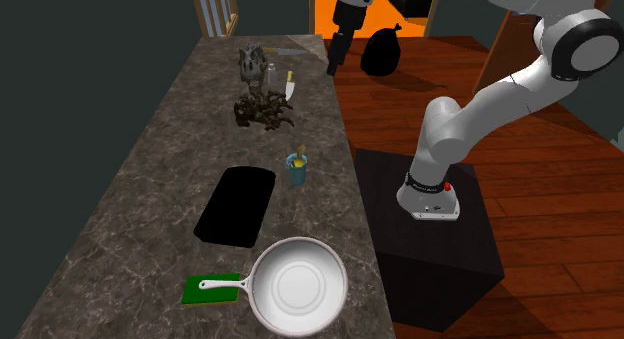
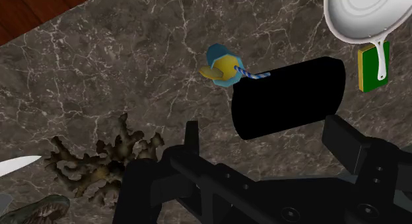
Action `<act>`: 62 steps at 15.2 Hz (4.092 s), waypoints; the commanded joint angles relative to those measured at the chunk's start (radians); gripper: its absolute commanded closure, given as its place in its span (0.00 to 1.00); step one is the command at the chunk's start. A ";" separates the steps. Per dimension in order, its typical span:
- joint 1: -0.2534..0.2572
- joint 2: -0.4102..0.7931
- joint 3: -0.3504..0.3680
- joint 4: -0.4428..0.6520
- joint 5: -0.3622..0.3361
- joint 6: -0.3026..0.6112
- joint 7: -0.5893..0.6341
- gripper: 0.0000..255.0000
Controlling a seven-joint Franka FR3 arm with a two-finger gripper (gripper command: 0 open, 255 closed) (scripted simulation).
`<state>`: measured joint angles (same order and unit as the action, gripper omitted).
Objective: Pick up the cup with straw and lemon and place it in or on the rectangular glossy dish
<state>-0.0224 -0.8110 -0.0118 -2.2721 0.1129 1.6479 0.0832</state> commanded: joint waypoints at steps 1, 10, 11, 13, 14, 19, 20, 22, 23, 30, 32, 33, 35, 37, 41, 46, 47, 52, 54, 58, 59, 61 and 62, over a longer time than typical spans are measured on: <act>0.000 0.000 0.000 0.000 0.000 0.000 0.000 0.00; 0.014 0.205 0.042 -0.105 0.005 0.229 0.000 0.00; 0.015 0.233 0.046 -0.112 0.006 0.254 0.000 0.00; 0.018 0.291 0.055 -0.122 0.006 0.304 0.001 0.00; 0.019 0.321 0.059 -0.125 0.006 0.329 0.002 0.00; 0.025 0.485 0.080 -0.125 0.001 0.447 0.007 0.00; 0.026 0.520 0.083 -0.122 -0.001 0.470 0.008 0.00; 0.027 0.591 0.090 -0.112 -0.006 0.513 0.012 0.00; 0.028 0.627 0.094 -0.105 -0.009 0.534 0.015 0.00; 0.033 0.738 0.102 -0.113 -0.016 0.633 0.020 0.00; 0.034 0.755 0.104 -0.124 -0.015 0.661 0.020 0.00; 0.034 0.769 0.105 -0.132 -0.015 0.683 0.020 0.00; 0.034 0.769 0.105 -0.133 -0.015 0.683 0.020 0.00; 0.034 0.769 0.105 -0.132 -0.015 0.683 0.020 0.00; 0.034 0.769 0.105 -0.132 -0.015 0.683 0.020 0.00; 0.034 0.769 0.105 -0.133 -0.015 0.683 0.020 1.00; 0.034 0.770 0.105 -0.132 -0.015 0.683 0.020 1.00; 0.034 0.760 0.104 -0.128 -0.015 0.669 0.021 1.00; 0.034 0.741 0.104 -0.118 -0.015 0.641 0.022 1.00; 0.033 0.708 0.103 -0.095 -0.016 0.585 0.025 1.00; 0.033 0.700 0.103 -0.089 -0.016 0.571 0.026 1.00; 0.033 0.685 0.102 -0.076 -0.017 0.543 0.027 1.00; 0.034 0.694 0.103 -0.081 -0.016 0.557 0.028 1.00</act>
<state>0.0112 -0.1171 0.0912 -2.3529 0.0966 2.2051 0.1107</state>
